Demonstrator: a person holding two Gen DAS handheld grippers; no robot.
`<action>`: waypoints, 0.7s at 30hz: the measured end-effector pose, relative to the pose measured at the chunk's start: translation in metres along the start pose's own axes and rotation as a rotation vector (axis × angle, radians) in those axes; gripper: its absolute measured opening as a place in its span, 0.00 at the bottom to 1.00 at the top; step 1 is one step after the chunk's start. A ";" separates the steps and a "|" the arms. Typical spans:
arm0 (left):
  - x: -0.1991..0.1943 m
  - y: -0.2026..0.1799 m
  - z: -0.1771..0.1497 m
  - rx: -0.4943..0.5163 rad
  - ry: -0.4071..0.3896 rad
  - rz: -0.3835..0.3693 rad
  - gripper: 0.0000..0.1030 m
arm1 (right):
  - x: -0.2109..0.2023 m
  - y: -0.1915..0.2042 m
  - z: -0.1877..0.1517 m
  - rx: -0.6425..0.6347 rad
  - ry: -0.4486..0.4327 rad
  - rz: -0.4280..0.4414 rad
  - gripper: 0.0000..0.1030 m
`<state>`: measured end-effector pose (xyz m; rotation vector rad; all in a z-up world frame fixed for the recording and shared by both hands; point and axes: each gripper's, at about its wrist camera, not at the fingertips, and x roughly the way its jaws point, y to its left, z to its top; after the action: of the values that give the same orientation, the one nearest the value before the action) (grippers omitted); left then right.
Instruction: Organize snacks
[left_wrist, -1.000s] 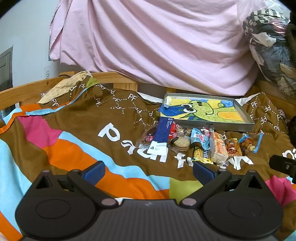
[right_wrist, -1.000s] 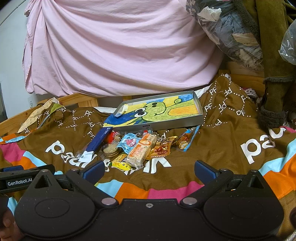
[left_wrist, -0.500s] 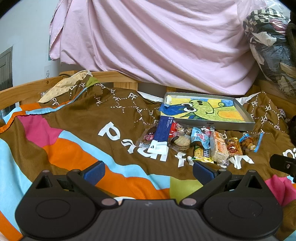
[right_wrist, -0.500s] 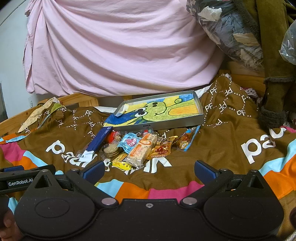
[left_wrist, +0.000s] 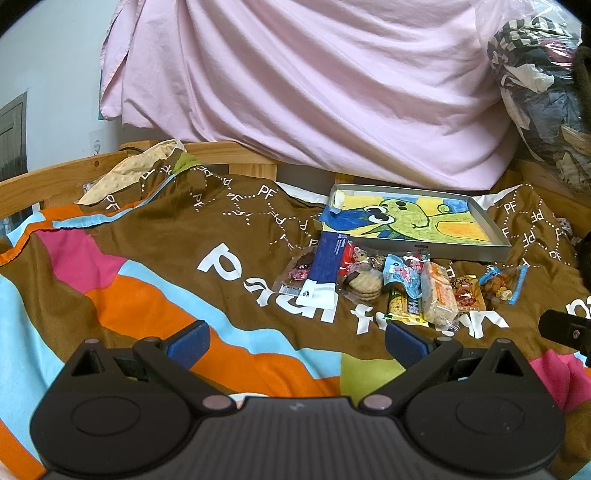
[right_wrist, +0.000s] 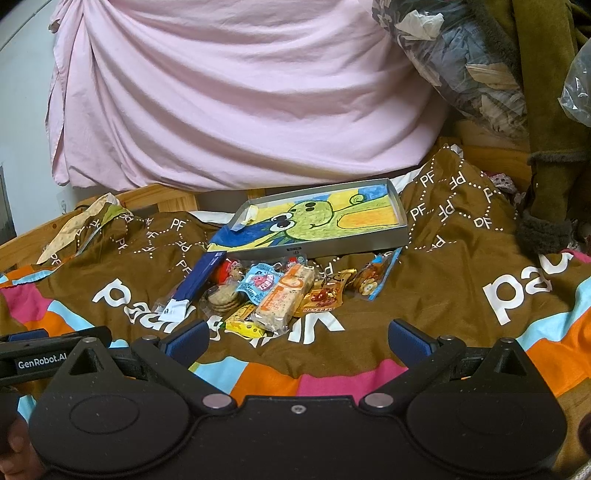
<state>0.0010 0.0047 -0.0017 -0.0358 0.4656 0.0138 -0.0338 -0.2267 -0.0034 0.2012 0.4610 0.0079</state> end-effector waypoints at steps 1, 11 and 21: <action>0.000 0.000 0.001 0.000 -0.001 0.000 1.00 | 0.000 0.000 0.000 0.001 0.000 -0.001 1.00; 0.002 -0.002 0.004 0.005 -0.002 0.015 1.00 | 0.005 -0.003 0.007 0.031 0.035 -0.012 1.00; 0.010 -0.010 0.016 0.011 -0.006 0.016 1.00 | 0.020 0.000 0.018 -0.018 0.076 -0.045 1.00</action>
<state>0.0176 -0.0048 0.0078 -0.0214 0.4596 0.0275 -0.0078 -0.2291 0.0034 0.1729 0.5406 -0.0239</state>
